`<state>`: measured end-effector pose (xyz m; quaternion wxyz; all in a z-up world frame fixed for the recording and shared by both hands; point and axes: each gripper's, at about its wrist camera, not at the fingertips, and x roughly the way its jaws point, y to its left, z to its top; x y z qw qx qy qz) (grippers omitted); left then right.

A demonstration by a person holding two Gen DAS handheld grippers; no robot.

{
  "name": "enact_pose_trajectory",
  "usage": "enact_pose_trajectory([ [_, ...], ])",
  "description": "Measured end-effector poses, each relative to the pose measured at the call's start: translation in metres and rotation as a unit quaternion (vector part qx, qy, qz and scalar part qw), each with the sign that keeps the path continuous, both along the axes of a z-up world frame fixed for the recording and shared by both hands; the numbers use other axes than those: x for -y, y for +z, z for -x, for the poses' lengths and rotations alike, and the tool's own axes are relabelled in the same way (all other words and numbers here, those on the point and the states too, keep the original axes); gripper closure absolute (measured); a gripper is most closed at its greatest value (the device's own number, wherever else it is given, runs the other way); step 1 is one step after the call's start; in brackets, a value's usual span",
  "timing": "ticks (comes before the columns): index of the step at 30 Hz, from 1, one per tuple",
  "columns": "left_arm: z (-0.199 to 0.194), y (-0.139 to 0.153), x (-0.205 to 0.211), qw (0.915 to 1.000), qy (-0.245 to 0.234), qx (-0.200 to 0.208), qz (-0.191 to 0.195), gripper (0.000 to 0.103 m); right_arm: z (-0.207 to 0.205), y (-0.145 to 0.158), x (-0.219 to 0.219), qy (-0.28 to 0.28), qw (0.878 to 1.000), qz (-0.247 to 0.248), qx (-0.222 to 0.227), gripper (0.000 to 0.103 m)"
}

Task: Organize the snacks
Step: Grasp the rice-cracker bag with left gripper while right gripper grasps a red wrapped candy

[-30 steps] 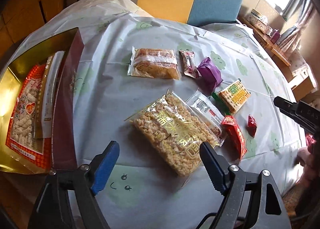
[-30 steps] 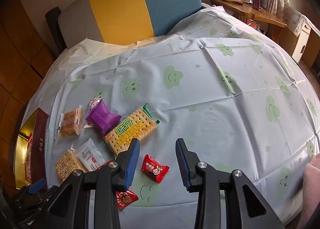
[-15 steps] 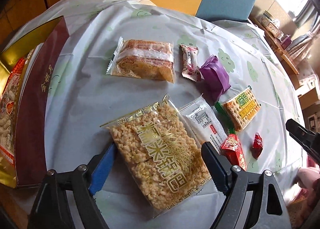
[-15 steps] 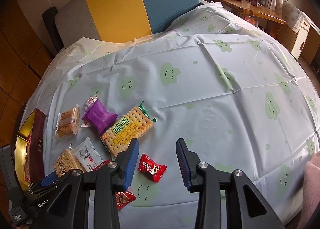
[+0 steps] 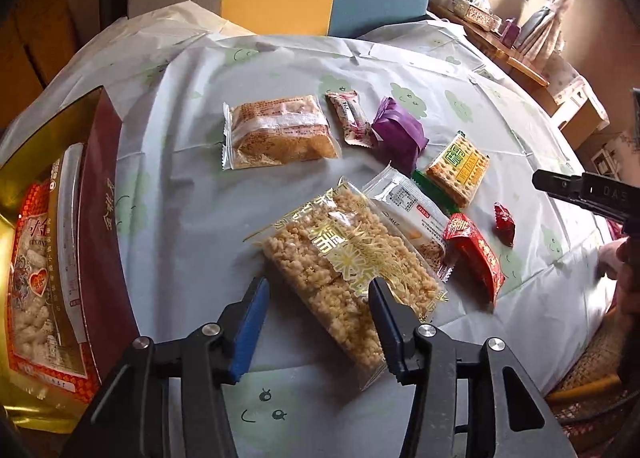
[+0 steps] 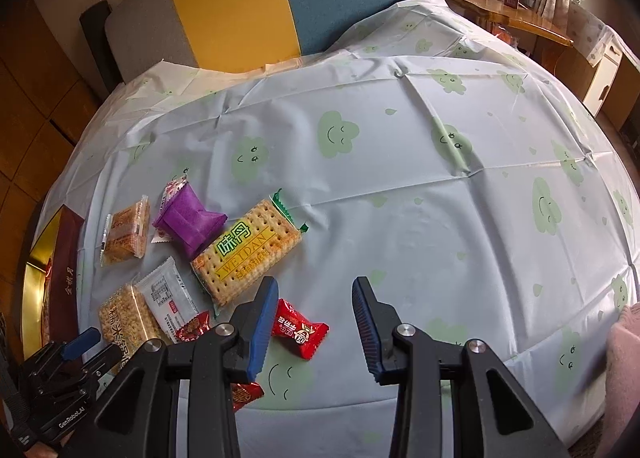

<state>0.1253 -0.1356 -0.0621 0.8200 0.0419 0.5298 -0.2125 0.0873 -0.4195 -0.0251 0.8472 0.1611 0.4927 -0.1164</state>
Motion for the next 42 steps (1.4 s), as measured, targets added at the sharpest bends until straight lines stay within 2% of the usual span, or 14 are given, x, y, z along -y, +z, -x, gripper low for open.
enact_pose_trajectory([
  [3, -0.006, -0.002, 0.003, 0.9985, 0.038, -0.031, 0.026, 0.031, 0.000, -0.001, 0.002, -0.005, 1.000, 0.003, -0.002, 0.064],
  [5, -0.009, -0.001, 0.010, 0.9973, 0.055, -0.035, 0.034, 0.030, 0.001, -0.001, 0.004, -0.009, 1.000, 0.005, -0.003, 0.064],
  [7, -0.012, -0.001, 0.024, 0.9976, 0.057, -0.030, 0.025, 0.023, 0.002, -0.001, 0.005, -0.011, 1.000, 0.005, -0.004, 0.064],
  [12, -0.018, -0.015, 0.043, 0.9985, 0.051, -0.004, -0.017, 0.016, 0.001, 0.000, 0.005, -0.010, 1.000, 0.004, -0.002, 0.064],
  [15, -0.012, -0.015, 0.036, 0.9996, 0.026, 0.007, -0.001, 0.021, 0.001, -0.001, 0.010, -0.019, 1.000, -0.005, -0.002, 0.064],
  [18, -0.006, -0.009, 0.018, 0.9997, 0.014, 0.015, 0.015, 0.043, 0.003, -0.001, 0.016, -0.029, 0.999, -0.016, 0.001, 0.064],
  [20, -0.005, -0.009, 0.006, 0.9996, 0.003, 0.001, 0.028, 0.043, 0.002, -0.001, 0.017, -0.027, 0.999, -0.024, 0.001, 0.064],
  [24, 0.005, -0.005, -0.002, 0.9996, -0.018, 0.009, 0.019, 0.049, -0.003, -0.007, 0.007, -0.001, 1.000, -0.027, -0.009, 0.064],
  [27, 0.004, -0.004, -0.002, 0.9998, -0.011, -0.001, 0.017, 0.046, -0.006, -0.014, 0.000, 0.016, 0.999, -0.021, -0.028, 0.064],
  [31, -0.006, -0.006, 0.001, 0.9973, 0.035, -0.048, 0.044, 0.029, -0.009, -0.020, -0.007, 0.027, 0.999, -0.006, -0.045, 0.064],
  [37, -0.018, -0.015, 0.031, 0.9953, 0.079, -0.054, -0.010, 0.016, -0.008, -0.021, -0.002, 0.018, 0.999, -0.005, -0.048, 0.064],
  [39, -0.016, -0.021, 0.042, 0.9963, 0.068, -0.043, -0.031, 0.011, -0.009, -0.022, -0.001, 0.016, 0.999, -0.007, -0.047, 0.064],
  [41, -0.007, -0.023, 0.049, 0.9969, 0.043, -0.014, -0.064, 0.013, -0.011, -0.022, -0.001, 0.017, 0.999, -0.008, -0.046, 0.064],
  [42, -0.001, -0.024, 0.050, 0.9966, 0.034, 0.005, -0.075, 0.019, -0.012, -0.022, -0.001, 0.018, 0.999, -0.009, -0.046, 0.064],
])
